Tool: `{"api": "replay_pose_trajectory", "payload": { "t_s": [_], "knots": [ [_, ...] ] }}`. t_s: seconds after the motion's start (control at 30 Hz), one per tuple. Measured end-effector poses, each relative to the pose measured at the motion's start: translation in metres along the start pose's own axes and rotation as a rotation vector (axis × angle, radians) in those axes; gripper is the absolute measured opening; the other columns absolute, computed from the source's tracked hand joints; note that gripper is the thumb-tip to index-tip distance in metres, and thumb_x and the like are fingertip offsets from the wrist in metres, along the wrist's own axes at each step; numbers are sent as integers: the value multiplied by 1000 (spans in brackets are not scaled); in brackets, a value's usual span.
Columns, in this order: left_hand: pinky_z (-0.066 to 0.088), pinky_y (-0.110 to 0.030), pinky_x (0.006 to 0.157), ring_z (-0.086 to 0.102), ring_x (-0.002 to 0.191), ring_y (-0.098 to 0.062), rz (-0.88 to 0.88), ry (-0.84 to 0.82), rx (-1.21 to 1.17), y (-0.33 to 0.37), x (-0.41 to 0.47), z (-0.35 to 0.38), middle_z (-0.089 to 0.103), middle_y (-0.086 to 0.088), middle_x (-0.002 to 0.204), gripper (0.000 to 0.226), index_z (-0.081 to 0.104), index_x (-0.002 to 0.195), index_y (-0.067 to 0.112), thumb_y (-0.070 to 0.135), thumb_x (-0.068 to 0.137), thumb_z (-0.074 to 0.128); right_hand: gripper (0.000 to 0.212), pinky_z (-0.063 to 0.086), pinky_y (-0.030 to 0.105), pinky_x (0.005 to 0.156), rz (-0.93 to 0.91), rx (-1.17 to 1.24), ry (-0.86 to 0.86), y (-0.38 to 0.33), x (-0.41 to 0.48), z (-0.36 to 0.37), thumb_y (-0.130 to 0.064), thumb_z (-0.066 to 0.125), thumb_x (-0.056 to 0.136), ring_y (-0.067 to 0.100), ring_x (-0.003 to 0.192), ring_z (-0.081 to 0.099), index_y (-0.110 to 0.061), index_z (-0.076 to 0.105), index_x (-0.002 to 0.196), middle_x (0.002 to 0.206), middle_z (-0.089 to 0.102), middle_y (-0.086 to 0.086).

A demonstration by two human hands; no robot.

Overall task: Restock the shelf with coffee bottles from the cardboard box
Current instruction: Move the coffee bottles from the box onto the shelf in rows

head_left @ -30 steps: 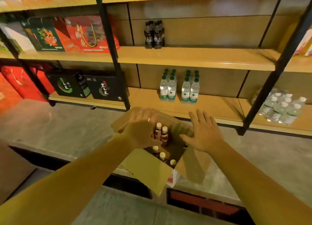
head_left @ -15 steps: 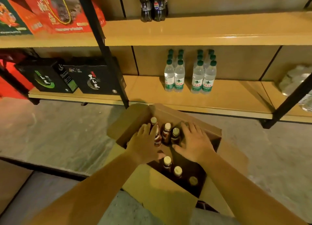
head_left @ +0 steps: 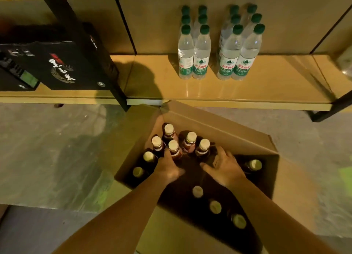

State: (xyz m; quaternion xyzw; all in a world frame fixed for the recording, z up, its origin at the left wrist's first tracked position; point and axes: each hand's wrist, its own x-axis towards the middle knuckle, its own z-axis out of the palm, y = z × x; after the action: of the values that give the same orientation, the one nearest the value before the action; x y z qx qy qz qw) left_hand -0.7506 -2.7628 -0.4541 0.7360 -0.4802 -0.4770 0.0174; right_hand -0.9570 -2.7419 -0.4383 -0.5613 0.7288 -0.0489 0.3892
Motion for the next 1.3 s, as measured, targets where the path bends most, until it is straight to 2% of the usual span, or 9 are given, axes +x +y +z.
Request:
{"api": "replay_pose_trajectory", "payload": {
  "t_s": [0.2, 0.37, 0.47, 0.57, 0.8, 0.9, 1.0, 1.13, 1.3],
  "knots": [
    [41, -35, 101, 44, 141, -30, -8, 12, -139, -10, 48, 12, 48, -5, 151, 93, 24, 159, 27, 14, 85, 78, 79, 38, 43, 115, 3, 216, -38, 6, 33, 20, -36, 81, 82, 23, 138, 44, -33, 37, 148, 149, 48, -2],
    [38, -44, 113, 46, 140, -28, 95, 172, -97, -12, 59, 23, 56, -4, 143, 65, 44, 147, 25, 8, 90, 70, 60, 51, 35, 99, 69, 412, 16, 9, 52, 36, -17, 81, 82, 14, 119, 58, -35, 49, 130, 125, 62, -10],
    [38, -43, 112, 46, 140, -28, 117, 201, -121, -13, 60, 26, 56, -6, 143, 61, 46, 142, 22, 5, 89, 72, 55, 52, 32, 92, 83, 390, 8, 11, 57, 45, -17, 82, 81, 11, 108, 60, -35, 50, 122, 115, 63, -12],
    [36, -41, 114, 46, 140, -25, 123, 200, -138, -17, 62, 28, 58, -4, 141, 59, 50, 141, 22, 8, 89, 73, 55, 50, 39, 102, 91, 389, -12, 10, 60, 50, -18, 83, 80, 10, 108, 56, -39, 50, 118, 114, 60, -12],
    [41, -32, 105, 57, 129, -20, 163, 110, -178, -18, 60, 20, 67, -1, 131, 54, 62, 131, 16, 9, 81, 82, 65, 41, 38, 114, -3, 414, 11, 6, 48, 39, -16, 85, 79, 10, 124, 53, -25, 56, 136, 129, 62, -10],
    [39, -22, 96, 59, 112, -9, 261, 45, -108, -9, 46, 8, 68, 4, 124, 54, 63, 127, 19, 18, 79, 86, 57, 42, 33, 110, -29, 477, 52, 2, 34, 27, -11, 85, 78, 7, 118, 57, -32, 60, 125, 118, 64, -17],
    [44, -22, 97, 62, 111, -7, 335, -25, -60, 1, 28, -11, 68, 7, 122, 63, 61, 127, 20, 24, 72, 91, 50, 47, 35, 105, -15, 558, 76, -8, 16, 7, -11, 86, 78, 6, 109, 62, -41, 59, 107, 108, 69, -16],
    [49, -39, 109, 64, 117, -6, 433, -97, 1, 13, 6, -47, 70, 13, 123, 72, 59, 128, 31, 30, 64, 93, 53, 45, 32, 104, -10, 605, 102, -27, -15, -22, -12, 84, 80, 8, 112, 61, -30, 60, 123, 109, 67, -16],
    [52, -32, 100, 69, 101, 1, 549, -82, 2, 45, -27, -92, 75, 14, 107, 58, 64, 112, 33, 31, 62, 94, 58, 44, 25, 97, -73, 617, 173, -51, -55, -72, -15, 80, 83, 3, 110, 60, -28, 56, 134, 121, 67, -12]
  ]
}}
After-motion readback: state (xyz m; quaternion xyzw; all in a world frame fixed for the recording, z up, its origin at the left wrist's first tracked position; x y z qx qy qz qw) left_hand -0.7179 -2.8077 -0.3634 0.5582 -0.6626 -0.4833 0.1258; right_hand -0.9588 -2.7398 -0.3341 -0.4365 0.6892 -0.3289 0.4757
